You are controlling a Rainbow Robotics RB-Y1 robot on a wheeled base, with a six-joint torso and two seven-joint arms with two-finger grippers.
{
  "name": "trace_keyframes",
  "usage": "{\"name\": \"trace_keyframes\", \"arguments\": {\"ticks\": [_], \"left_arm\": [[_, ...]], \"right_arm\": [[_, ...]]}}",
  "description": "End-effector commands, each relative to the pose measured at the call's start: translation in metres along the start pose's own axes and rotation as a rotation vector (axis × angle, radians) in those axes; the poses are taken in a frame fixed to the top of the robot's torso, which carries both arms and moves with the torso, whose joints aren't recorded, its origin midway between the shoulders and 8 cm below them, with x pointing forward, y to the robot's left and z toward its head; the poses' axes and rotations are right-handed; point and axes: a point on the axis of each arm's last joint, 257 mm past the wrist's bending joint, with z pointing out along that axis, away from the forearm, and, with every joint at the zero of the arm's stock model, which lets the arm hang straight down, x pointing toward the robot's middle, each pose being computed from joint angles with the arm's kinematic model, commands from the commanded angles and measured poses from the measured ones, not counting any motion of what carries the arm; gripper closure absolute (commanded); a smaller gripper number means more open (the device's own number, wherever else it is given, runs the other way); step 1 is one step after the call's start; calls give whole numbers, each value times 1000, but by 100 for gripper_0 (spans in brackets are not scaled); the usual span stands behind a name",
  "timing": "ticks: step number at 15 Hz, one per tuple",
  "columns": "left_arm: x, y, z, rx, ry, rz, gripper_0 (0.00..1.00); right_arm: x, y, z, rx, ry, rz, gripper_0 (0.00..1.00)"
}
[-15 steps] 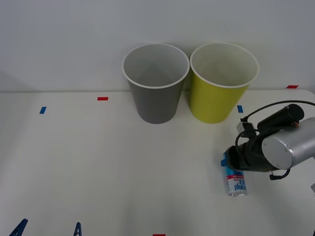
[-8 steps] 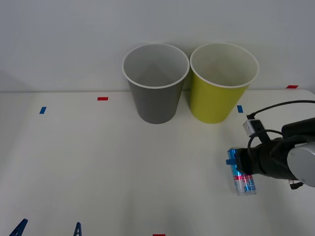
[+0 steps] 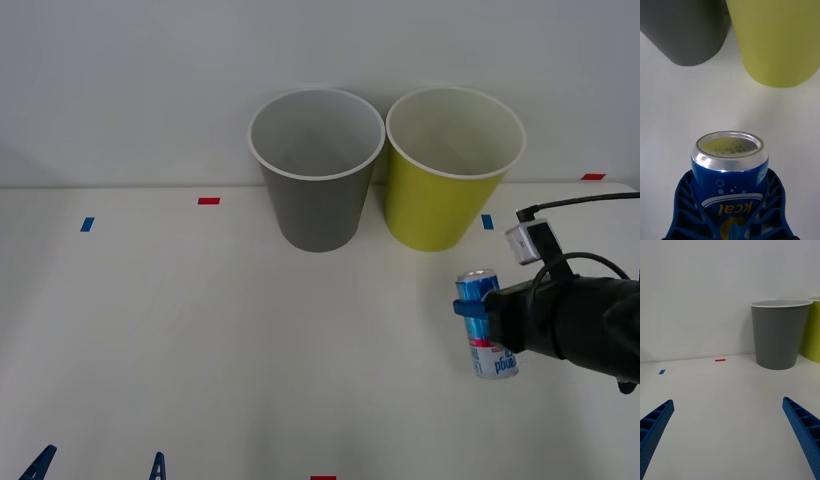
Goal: Put cans in the gray bin and PET bottles in the light green bin.
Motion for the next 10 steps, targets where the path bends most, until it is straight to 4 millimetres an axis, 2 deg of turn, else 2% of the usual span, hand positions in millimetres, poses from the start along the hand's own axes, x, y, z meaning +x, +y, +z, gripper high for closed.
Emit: {"name": "trace_keyframes", "arguments": {"ticks": [1, 6, 8, 10], "left_arm": [[0, 0, 0, 0, 0, 0, 0], [0, 0, 0, 0, 0, 0, 0], [0, 0, 0, 0, 0, 0, 0], [0, 0, 0, 0, 0, 0, 0]], "right_arm": [[-47, 15, -22, 2, -160, -64, 100], [-111, 46, -66, -6, -361, -111, 100], [-136, 64, -67, -54, -412, -79, 100], [-175, 76, -66, -89, -482, -75, 100]]}}
